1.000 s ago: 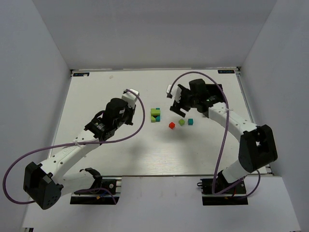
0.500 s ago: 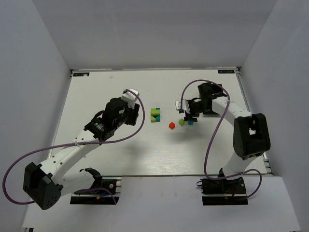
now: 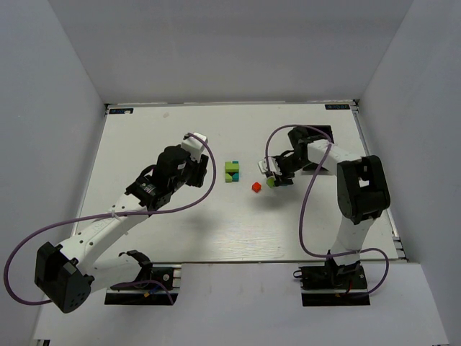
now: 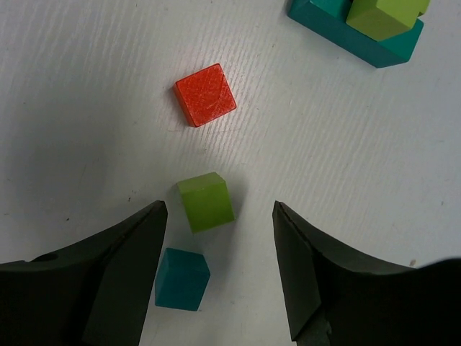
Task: Build the wood block tower
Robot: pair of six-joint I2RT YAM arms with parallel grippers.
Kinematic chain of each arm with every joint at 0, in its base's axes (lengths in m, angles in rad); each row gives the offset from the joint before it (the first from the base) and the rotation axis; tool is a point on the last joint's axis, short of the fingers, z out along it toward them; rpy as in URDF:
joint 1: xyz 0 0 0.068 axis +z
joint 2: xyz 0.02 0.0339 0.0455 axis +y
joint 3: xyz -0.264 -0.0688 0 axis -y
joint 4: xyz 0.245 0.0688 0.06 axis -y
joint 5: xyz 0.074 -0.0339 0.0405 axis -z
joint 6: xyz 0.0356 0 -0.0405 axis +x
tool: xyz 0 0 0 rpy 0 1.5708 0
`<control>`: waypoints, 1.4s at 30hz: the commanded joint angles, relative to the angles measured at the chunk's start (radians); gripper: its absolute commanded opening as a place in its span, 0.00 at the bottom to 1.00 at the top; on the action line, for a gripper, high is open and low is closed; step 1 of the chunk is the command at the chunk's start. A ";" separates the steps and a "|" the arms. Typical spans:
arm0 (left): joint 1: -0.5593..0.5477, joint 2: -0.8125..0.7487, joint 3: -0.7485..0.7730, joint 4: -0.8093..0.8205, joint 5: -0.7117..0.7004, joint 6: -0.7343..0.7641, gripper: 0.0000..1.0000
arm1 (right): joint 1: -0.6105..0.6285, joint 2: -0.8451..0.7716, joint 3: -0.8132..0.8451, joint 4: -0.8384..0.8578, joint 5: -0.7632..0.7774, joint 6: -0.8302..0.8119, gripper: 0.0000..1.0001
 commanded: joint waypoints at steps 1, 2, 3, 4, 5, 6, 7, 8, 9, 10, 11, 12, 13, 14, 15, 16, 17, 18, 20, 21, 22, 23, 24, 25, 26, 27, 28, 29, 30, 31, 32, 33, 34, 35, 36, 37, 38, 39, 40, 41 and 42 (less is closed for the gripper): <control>0.006 -0.031 -0.003 0.007 0.015 0.005 0.62 | 0.009 0.025 0.049 -0.046 0.003 -0.036 0.66; 0.006 -0.031 -0.003 0.007 0.015 0.005 0.62 | 0.011 0.034 0.049 -0.043 0.012 -0.038 0.66; 0.006 -0.031 -0.003 0.007 0.015 0.005 0.62 | 0.014 0.037 0.049 -0.040 0.021 -0.038 0.65; 0.006 -0.031 -0.003 0.007 0.015 0.005 0.62 | 0.014 0.041 0.049 -0.037 0.027 -0.036 0.65; 0.006 -0.031 -0.003 0.007 0.015 0.005 0.62 | 0.015 0.041 0.049 -0.034 0.026 -0.035 0.64; 0.006 -0.031 -0.003 0.007 0.015 0.005 0.62 | 0.017 0.046 0.050 -0.037 0.030 -0.035 0.64; 0.006 -0.031 -0.003 0.007 0.015 0.005 0.62 | 0.020 0.048 0.050 -0.034 0.040 -0.035 0.61; 0.006 -0.031 -0.003 0.007 0.015 0.005 0.62 | 0.023 0.054 0.055 -0.035 0.044 -0.028 0.58; 0.006 -0.031 -0.003 0.007 0.015 0.005 0.62 | 0.023 0.058 0.057 -0.043 0.053 -0.025 0.56; 0.006 -0.031 -0.003 0.007 0.015 0.005 0.62 | 0.023 0.063 0.066 -0.052 0.056 -0.028 0.53; 0.006 -0.031 -0.003 0.007 0.015 0.005 0.62 | 0.027 0.067 0.076 -0.063 0.058 -0.027 0.41; 0.006 -0.031 -0.003 0.007 0.015 0.005 0.62 | 0.024 0.071 0.086 -0.083 0.052 -0.025 0.33; 0.006 -0.031 -0.003 0.007 0.015 0.005 0.62 | 0.026 0.071 0.098 -0.095 0.047 -0.025 0.25; 0.006 -0.031 -0.003 0.007 0.015 0.005 0.62 | 0.037 0.066 0.109 -0.115 0.044 -0.025 0.15; 0.006 -0.031 -0.003 0.007 0.015 0.005 0.62 | 0.029 0.052 0.110 -0.121 0.020 -0.019 0.12; 0.006 -0.031 -0.003 0.007 0.015 0.005 0.62 | 0.030 0.032 0.115 -0.123 0.011 -0.018 0.10; 0.006 -0.031 -0.003 0.007 0.015 0.005 0.62 | 0.035 0.026 0.116 -0.129 0.000 -0.015 0.10; 0.006 -0.022 -0.003 0.007 0.015 0.005 0.62 | 0.038 0.012 0.123 -0.121 -0.035 0.028 0.08; 0.006 -0.022 -0.003 0.007 0.006 0.005 0.62 | 0.059 -0.024 0.145 -0.085 -0.060 0.138 0.07; 0.006 -0.022 -0.003 0.007 0.006 0.005 0.62 | 0.066 -0.032 0.152 -0.042 -0.080 0.239 0.04; 0.006 -0.022 -0.003 0.007 0.006 0.005 0.62 | 0.078 -0.049 0.159 -0.009 -0.088 0.283 0.02; 0.006 -0.022 -0.003 0.007 0.006 0.005 0.62 | 0.089 -0.052 0.178 0.001 -0.092 0.345 0.02; 0.006 -0.022 -0.003 0.007 0.006 0.005 0.62 | 0.096 -0.058 0.182 0.035 -0.086 0.416 0.02; 0.006 -0.022 -0.003 0.007 0.006 0.005 0.62 | 0.115 -0.058 0.187 0.073 -0.080 0.491 0.02; 0.006 -0.022 -0.003 0.007 -0.003 0.005 0.62 | 0.121 -0.058 0.189 0.087 -0.074 0.522 0.02; 0.006 -0.022 -0.003 0.007 -0.003 0.005 0.62 | 0.145 -0.055 0.195 0.100 -0.060 0.597 0.02; 0.006 -0.022 -0.003 0.007 -0.003 0.005 0.62 | 0.153 -0.051 0.204 0.126 -0.054 0.614 0.02; 0.006 -0.022 -0.003 0.007 -0.003 0.005 0.62 | 0.159 -0.037 0.211 0.135 -0.040 0.640 0.01; 0.006 -0.022 -0.003 0.007 -0.003 0.005 0.62 | 0.178 -0.032 0.218 0.161 -0.020 0.700 0.00; 0.006 -0.022 -0.003 0.007 -0.003 0.005 0.62 | 0.182 -0.028 0.242 0.163 -0.017 0.720 0.00; 0.006 -0.022 -0.003 0.007 -0.003 0.005 0.62 | 0.188 -0.005 0.251 0.166 0.000 0.737 0.00; 0.006 -0.022 -0.003 0.007 -0.003 0.005 0.62 | 0.201 0.006 0.265 0.163 0.015 0.758 0.00; 0.006 -0.022 -0.003 0.007 -0.003 0.005 0.62 | 0.207 0.021 0.291 0.160 0.024 0.775 0.00; 0.006 -0.022 -0.003 0.007 -0.003 0.005 0.62 | 0.218 0.028 0.296 0.175 0.043 0.797 0.00; 0.006 -0.022 -0.003 0.007 -0.003 0.005 0.62 | 0.227 0.035 0.297 0.178 0.061 0.804 0.00; 0.006 -0.022 -0.003 0.007 -0.003 0.005 0.62 | 0.245 0.041 0.313 0.190 0.070 0.818 0.00; 0.006 -0.022 -0.003 0.007 -0.003 0.005 0.62 | 0.251 0.052 0.316 0.193 0.090 0.829 0.00; 0.006 -0.022 -0.003 0.007 -0.003 0.005 0.62 | 0.253 0.063 0.325 0.198 0.101 0.835 0.00; 0.006 -0.022 -0.003 0.007 -0.003 0.005 0.62 | 0.268 0.066 0.339 0.196 0.109 0.837 0.00; 0.006 -0.022 -0.003 0.007 -0.003 0.005 0.62 | 0.274 0.074 0.348 0.189 0.119 0.837 0.00; 0.006 -0.022 -0.003 0.007 -0.003 0.005 0.62 | 0.277 0.093 0.360 0.181 0.129 0.838 0.00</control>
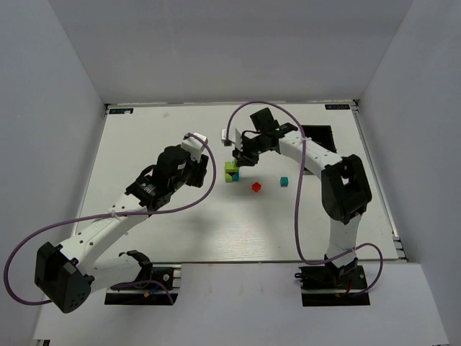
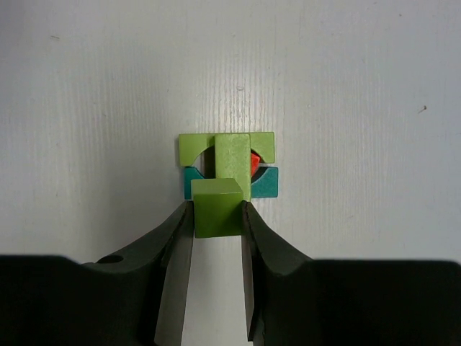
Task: Build the wood block tower
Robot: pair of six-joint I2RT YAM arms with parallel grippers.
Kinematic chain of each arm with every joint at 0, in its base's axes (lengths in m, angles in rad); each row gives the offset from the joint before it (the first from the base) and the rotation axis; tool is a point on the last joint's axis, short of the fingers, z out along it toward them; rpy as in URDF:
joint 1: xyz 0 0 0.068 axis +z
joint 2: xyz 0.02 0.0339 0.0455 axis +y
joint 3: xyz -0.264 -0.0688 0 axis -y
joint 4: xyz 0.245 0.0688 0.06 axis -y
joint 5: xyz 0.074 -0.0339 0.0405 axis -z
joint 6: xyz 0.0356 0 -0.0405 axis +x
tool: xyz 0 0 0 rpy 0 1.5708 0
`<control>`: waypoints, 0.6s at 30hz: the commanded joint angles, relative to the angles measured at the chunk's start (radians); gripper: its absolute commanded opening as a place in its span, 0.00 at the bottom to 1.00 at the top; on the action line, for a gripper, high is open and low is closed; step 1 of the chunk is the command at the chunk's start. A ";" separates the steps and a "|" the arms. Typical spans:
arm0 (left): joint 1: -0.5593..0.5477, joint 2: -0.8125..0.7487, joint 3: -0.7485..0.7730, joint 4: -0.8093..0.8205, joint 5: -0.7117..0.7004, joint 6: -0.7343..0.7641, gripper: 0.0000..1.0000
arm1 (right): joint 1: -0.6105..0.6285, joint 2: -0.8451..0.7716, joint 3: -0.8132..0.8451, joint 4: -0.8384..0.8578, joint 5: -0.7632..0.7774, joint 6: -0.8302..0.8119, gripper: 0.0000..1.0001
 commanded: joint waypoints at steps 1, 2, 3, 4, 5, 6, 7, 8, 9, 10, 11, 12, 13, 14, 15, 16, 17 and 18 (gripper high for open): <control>0.006 -0.022 -0.003 0.008 -0.002 0.005 0.62 | 0.030 0.032 0.074 0.010 0.052 0.053 0.00; 0.006 -0.022 -0.003 0.008 -0.002 0.005 0.62 | 0.035 0.038 0.077 0.007 0.058 0.053 0.00; 0.006 -0.022 -0.003 0.008 -0.002 0.005 0.62 | 0.041 0.052 0.086 0.007 0.063 0.053 0.00; 0.006 -0.022 -0.003 0.008 -0.002 0.005 0.62 | 0.050 0.054 0.089 0.009 0.074 0.052 0.00; 0.006 -0.022 -0.003 0.008 -0.002 0.005 0.62 | 0.056 0.057 0.092 0.016 0.081 0.056 0.00; 0.006 -0.022 -0.003 0.008 -0.002 0.005 0.62 | 0.062 0.069 0.103 0.009 0.089 0.052 0.00; 0.006 -0.022 -0.003 0.008 -0.002 0.005 0.62 | 0.067 0.074 0.112 0.003 0.092 0.046 0.00; 0.006 -0.022 -0.003 0.008 -0.002 0.005 0.62 | 0.075 0.087 0.123 -0.013 0.097 0.047 0.00; 0.006 -0.022 -0.003 0.008 -0.002 0.005 0.62 | 0.076 0.087 0.138 -0.020 0.101 0.039 0.00; 0.006 -0.022 -0.003 0.008 -0.002 0.005 0.62 | 0.079 0.103 0.152 -0.024 0.111 0.039 0.00; 0.006 -0.022 -0.003 0.008 -0.002 0.005 0.62 | 0.081 0.107 0.155 -0.031 0.112 0.038 0.00; 0.006 -0.022 -0.003 0.008 -0.002 0.005 0.62 | 0.081 0.113 0.164 -0.037 0.115 0.030 0.00; 0.006 -0.022 -0.003 0.008 -0.002 0.005 0.62 | 0.086 0.126 0.175 -0.042 0.121 0.029 0.00; 0.006 -0.022 -0.003 0.008 -0.002 0.005 0.62 | 0.087 0.127 0.180 -0.050 0.123 0.026 0.00; 0.006 -0.022 -0.003 0.008 -0.002 0.005 0.62 | 0.090 0.130 0.189 -0.054 0.131 0.026 0.00; 0.006 -0.022 -0.003 0.008 -0.002 0.005 0.62 | 0.093 0.144 0.198 -0.057 0.135 0.024 0.00; 0.006 -0.022 -0.003 0.008 -0.002 0.005 0.62 | 0.093 0.147 0.200 -0.063 0.137 0.023 0.00; 0.006 -0.022 -0.003 0.008 -0.011 0.005 0.62 | 0.093 0.150 0.210 -0.064 0.147 0.021 0.00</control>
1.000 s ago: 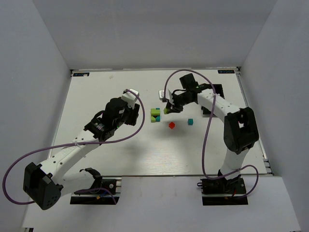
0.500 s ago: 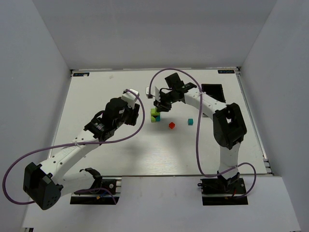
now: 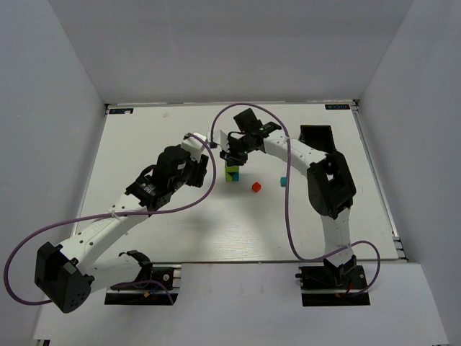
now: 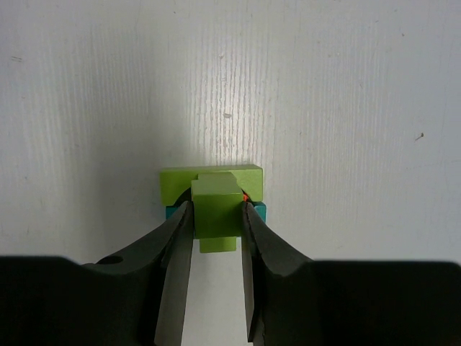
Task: Build the wood block tower
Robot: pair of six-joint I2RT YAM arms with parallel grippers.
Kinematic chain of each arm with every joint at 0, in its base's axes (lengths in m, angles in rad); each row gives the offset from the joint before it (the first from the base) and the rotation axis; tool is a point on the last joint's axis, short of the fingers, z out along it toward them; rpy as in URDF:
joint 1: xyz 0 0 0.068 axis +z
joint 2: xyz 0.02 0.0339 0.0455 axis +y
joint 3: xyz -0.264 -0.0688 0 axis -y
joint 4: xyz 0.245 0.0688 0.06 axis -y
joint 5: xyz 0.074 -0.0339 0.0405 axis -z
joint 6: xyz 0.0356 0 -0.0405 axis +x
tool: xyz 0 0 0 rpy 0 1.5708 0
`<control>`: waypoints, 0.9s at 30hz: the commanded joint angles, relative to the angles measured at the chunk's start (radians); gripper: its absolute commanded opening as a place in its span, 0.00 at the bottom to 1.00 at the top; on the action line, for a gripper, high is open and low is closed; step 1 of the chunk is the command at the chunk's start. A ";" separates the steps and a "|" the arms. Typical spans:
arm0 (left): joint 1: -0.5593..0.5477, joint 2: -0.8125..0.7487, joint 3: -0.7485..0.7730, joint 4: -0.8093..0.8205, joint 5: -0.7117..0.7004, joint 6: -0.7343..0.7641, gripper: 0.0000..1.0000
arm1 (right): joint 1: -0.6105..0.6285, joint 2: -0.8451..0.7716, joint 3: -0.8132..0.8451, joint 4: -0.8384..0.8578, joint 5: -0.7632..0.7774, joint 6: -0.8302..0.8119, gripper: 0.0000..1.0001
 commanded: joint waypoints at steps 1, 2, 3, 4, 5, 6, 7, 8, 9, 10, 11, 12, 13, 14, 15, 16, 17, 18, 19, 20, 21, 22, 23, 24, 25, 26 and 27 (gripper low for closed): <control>0.006 -0.022 -0.003 0.007 -0.011 0.005 0.62 | 0.008 0.021 0.063 -0.035 0.030 -0.008 0.00; 0.006 -0.022 -0.003 0.007 -0.011 0.005 0.62 | 0.008 0.029 0.069 -0.038 0.029 -0.005 0.00; 0.006 -0.022 -0.003 0.007 -0.011 0.005 0.62 | 0.005 0.028 0.072 -0.040 0.030 -0.006 0.00; 0.006 -0.022 -0.003 0.007 -0.011 0.005 0.62 | 0.008 0.034 0.077 -0.047 0.035 -0.014 0.00; 0.006 -0.022 -0.003 0.007 -0.011 0.005 0.62 | 0.005 0.040 0.081 -0.050 0.035 -0.017 0.00; 0.006 -0.022 -0.003 0.007 -0.011 0.005 0.62 | 0.005 0.040 0.081 -0.053 0.039 -0.020 0.00; 0.006 -0.022 -0.003 0.007 -0.011 0.005 0.62 | 0.007 0.040 0.086 -0.062 0.039 -0.025 0.02; 0.006 -0.022 -0.003 0.007 -0.011 0.005 0.62 | 0.007 0.047 0.090 -0.069 0.039 -0.028 0.02; 0.006 -0.022 -0.003 0.007 -0.011 0.005 0.62 | 0.005 0.049 0.094 -0.070 0.044 -0.036 0.02; 0.006 -0.022 -0.003 0.007 -0.011 0.005 0.62 | 0.007 0.049 0.094 -0.073 0.044 -0.039 0.02; 0.006 -0.022 -0.003 0.007 -0.011 0.005 0.62 | 0.007 0.049 0.098 -0.081 0.044 -0.043 0.02; 0.006 -0.022 -0.003 0.007 -0.011 0.005 0.62 | 0.005 0.055 0.101 -0.086 0.042 -0.045 0.02; 0.006 -0.022 -0.003 0.007 -0.011 0.005 0.62 | 0.020 0.055 0.101 -0.087 0.044 -0.046 0.02; 0.006 -0.022 -0.003 0.007 -0.011 0.005 0.62 | 0.008 0.055 0.103 -0.090 0.044 -0.048 0.02; 0.006 -0.022 -0.003 0.007 -0.011 0.005 0.62 | 0.007 0.055 0.103 -0.092 0.045 -0.049 0.02; 0.006 -0.022 -0.003 0.007 -0.011 0.005 0.62 | 0.005 0.055 0.104 -0.090 0.044 -0.048 0.02; 0.006 -0.022 -0.003 0.007 -0.011 0.005 0.62 | 0.007 0.055 0.104 -0.092 0.045 -0.051 0.02; 0.006 -0.022 -0.003 0.007 -0.011 0.005 0.62 | 0.008 0.060 0.106 -0.095 0.047 -0.052 0.03; 0.006 -0.022 -0.003 0.007 -0.011 0.005 0.62 | 0.008 0.061 0.110 -0.113 0.045 -0.054 0.04; 0.006 -0.022 -0.003 0.007 -0.011 0.005 0.62 | 0.008 0.061 0.109 -0.101 0.047 -0.056 0.04; 0.006 -0.022 -0.003 0.007 -0.011 0.005 0.62 | 0.008 0.063 0.110 -0.099 0.048 -0.054 0.04; 0.006 -0.022 -0.003 0.007 -0.011 0.005 0.62 | 0.008 0.066 0.110 -0.098 0.050 -0.052 0.04; 0.006 -0.022 -0.003 0.007 -0.011 0.005 0.62 | 0.010 0.066 0.113 -0.098 0.053 -0.052 0.04; 0.006 -0.022 -0.003 0.007 -0.011 0.005 0.62 | 0.008 0.069 0.113 -0.095 0.055 -0.051 0.04; 0.006 -0.022 -0.003 0.007 -0.011 0.005 0.62 | 0.008 0.066 0.113 -0.096 0.055 -0.051 0.04; 0.006 -0.022 -0.003 0.007 -0.011 0.005 0.62 | 0.010 0.067 0.113 -0.095 0.053 -0.049 0.04; 0.006 -0.022 -0.003 0.007 -0.011 0.005 0.62 | 0.008 0.064 0.115 -0.092 0.055 -0.048 0.04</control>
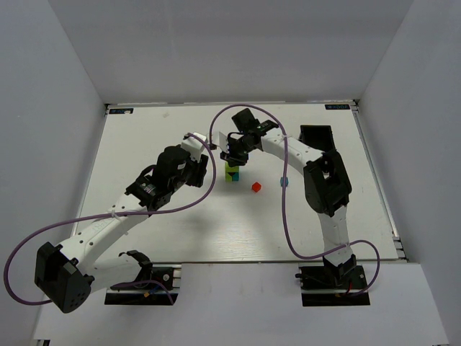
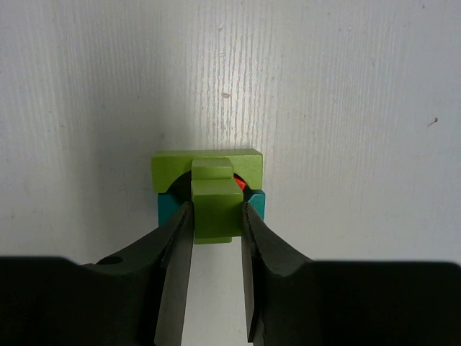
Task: Build the wood block tower
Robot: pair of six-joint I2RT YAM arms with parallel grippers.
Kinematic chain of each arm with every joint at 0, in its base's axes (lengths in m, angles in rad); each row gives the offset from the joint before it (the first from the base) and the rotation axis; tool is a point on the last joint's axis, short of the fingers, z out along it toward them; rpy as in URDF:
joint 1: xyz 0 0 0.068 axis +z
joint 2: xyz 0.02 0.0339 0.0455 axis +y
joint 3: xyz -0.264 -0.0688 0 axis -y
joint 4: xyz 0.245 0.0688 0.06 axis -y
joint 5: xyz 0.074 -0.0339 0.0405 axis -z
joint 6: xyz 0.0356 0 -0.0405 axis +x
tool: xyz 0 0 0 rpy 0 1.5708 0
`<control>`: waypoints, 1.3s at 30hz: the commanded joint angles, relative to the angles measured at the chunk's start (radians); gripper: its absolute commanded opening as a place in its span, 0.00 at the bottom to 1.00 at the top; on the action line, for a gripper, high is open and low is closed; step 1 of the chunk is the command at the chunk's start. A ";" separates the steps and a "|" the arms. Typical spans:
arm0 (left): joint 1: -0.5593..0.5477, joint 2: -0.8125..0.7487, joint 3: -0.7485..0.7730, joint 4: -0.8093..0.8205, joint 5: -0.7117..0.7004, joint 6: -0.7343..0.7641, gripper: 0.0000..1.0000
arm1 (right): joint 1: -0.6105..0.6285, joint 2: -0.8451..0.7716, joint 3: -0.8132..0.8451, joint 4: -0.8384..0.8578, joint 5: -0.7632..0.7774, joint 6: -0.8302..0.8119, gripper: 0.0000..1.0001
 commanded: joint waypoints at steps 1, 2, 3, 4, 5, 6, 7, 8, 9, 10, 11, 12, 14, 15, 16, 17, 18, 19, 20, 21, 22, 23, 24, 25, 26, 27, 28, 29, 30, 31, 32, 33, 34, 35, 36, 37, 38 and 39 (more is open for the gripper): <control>0.006 -0.022 -0.003 0.008 -0.006 0.005 0.62 | 0.006 0.015 0.044 -0.009 -0.002 -0.007 0.05; 0.006 -0.022 -0.003 0.008 -0.006 0.005 0.62 | 0.004 0.013 0.044 -0.007 0.000 -0.007 0.05; 0.006 -0.022 -0.003 0.008 -0.006 0.005 0.62 | 0.006 0.012 0.044 -0.009 0.003 -0.007 0.05; 0.006 -0.022 -0.003 0.008 -0.006 0.005 0.62 | 0.004 0.012 0.046 -0.009 0.001 -0.007 0.05; 0.006 -0.022 -0.003 0.008 -0.006 0.005 0.62 | 0.004 0.015 0.044 -0.005 0.001 -0.009 0.05; 0.006 -0.022 -0.003 0.008 -0.006 0.005 0.62 | 0.004 0.016 0.044 -0.009 0.003 -0.009 0.05; 0.006 -0.022 -0.003 0.008 -0.006 0.005 0.62 | 0.002 0.016 0.044 -0.009 0.003 -0.007 0.05; 0.006 -0.022 -0.003 0.008 -0.006 0.005 0.62 | 0.004 0.016 0.044 -0.007 0.003 -0.009 0.05; 0.006 -0.022 -0.003 0.008 -0.006 0.005 0.62 | 0.004 0.018 0.044 -0.009 0.003 -0.009 0.05; 0.006 -0.022 -0.003 0.008 -0.006 0.005 0.62 | 0.006 0.018 0.044 -0.010 0.003 -0.009 0.05; 0.006 -0.022 -0.003 0.008 -0.006 0.005 0.62 | 0.006 0.021 0.044 -0.007 0.003 -0.007 0.05; 0.006 -0.022 -0.003 0.008 -0.006 0.005 0.62 | 0.006 0.021 0.044 -0.009 0.003 -0.009 0.05; 0.006 -0.022 -0.003 0.008 -0.006 0.005 0.62 | 0.006 0.021 0.044 -0.007 0.004 -0.009 0.06; 0.006 -0.022 -0.003 0.008 -0.006 0.005 0.62 | 0.007 0.019 0.044 -0.007 0.007 -0.010 0.06; 0.006 -0.022 -0.003 0.008 -0.006 0.005 0.62 | 0.007 0.019 0.044 -0.010 0.006 -0.009 0.08; 0.006 -0.022 -0.003 0.008 -0.006 0.005 0.62 | 0.006 0.019 0.044 -0.007 0.006 -0.009 0.08; 0.006 -0.022 -0.003 0.008 -0.006 0.005 0.62 | 0.006 0.024 0.041 -0.009 0.006 -0.009 0.08; 0.006 -0.022 -0.003 0.008 -0.006 0.005 0.62 | 0.004 0.019 0.041 -0.010 0.006 -0.010 0.09; 0.006 -0.022 -0.003 0.008 -0.006 0.005 0.62 | 0.002 0.021 0.041 -0.006 0.006 -0.010 0.09; 0.006 -0.022 -0.003 0.008 -0.006 0.005 0.62 | 0.004 0.018 0.041 -0.005 0.004 -0.012 0.12; 0.006 -0.022 -0.003 0.008 -0.006 0.005 0.62 | 0.006 0.021 0.043 -0.010 0.004 -0.009 0.14; 0.006 -0.022 -0.003 0.008 -0.006 0.005 0.62 | 0.006 0.021 0.040 -0.007 0.004 -0.009 0.16; 0.006 -0.022 -0.003 0.008 -0.006 0.005 0.62 | 0.004 0.018 0.038 -0.009 0.000 -0.009 0.21; 0.006 -0.022 -0.003 0.008 -0.006 0.005 0.62 | 0.004 0.019 0.035 -0.009 0.001 -0.009 0.23; 0.006 -0.022 -0.003 0.008 -0.006 0.005 0.62 | 0.004 0.016 0.035 -0.005 0.001 -0.012 0.25; 0.006 -0.022 -0.003 0.008 -0.006 0.005 0.62 | 0.004 0.012 0.029 -0.005 0.003 -0.012 0.27; 0.006 -0.022 -0.003 0.008 -0.006 0.005 0.62 | 0.004 0.013 0.028 0.001 0.001 -0.012 0.30; 0.006 -0.022 -0.003 0.008 -0.006 0.005 0.62 | 0.004 0.009 0.023 0.002 0.001 -0.012 0.32; 0.006 -0.022 -0.003 0.008 -0.006 0.005 0.62 | 0.004 0.007 0.020 0.007 0.001 -0.012 0.33; 0.006 -0.022 -0.003 0.008 -0.006 0.005 0.62 | 0.006 0.006 0.017 0.007 0.003 -0.013 0.33; 0.006 -0.022 -0.003 0.008 -0.006 0.005 0.62 | 0.006 0.001 0.015 0.008 0.001 -0.015 0.35; 0.006 -0.022 -0.003 0.008 -0.006 0.005 0.62 | 0.004 0.002 0.014 0.008 0.003 -0.015 0.38; 0.006 -0.022 -0.003 0.008 -0.006 0.005 0.62 | 0.006 0.003 0.011 0.008 0.003 -0.016 0.39; 0.006 -0.022 -0.003 0.008 -0.006 0.005 0.62 | 0.004 0.001 0.009 0.010 0.001 -0.018 0.41; 0.006 -0.022 -0.003 0.008 -0.006 0.005 0.62 | 0.006 -0.001 0.006 0.013 0.006 -0.019 0.47; 0.006 -0.022 -0.003 0.008 -0.006 0.005 0.62 | 0.006 -0.002 0.002 0.013 0.003 -0.019 0.48; 0.006 -0.022 -0.003 0.008 -0.006 0.005 0.62 | 0.007 -0.005 -0.002 0.019 0.004 -0.019 0.48; 0.006 -0.022 -0.003 0.008 -0.006 0.005 0.62 | 0.007 -0.007 -0.009 0.021 0.007 -0.021 0.50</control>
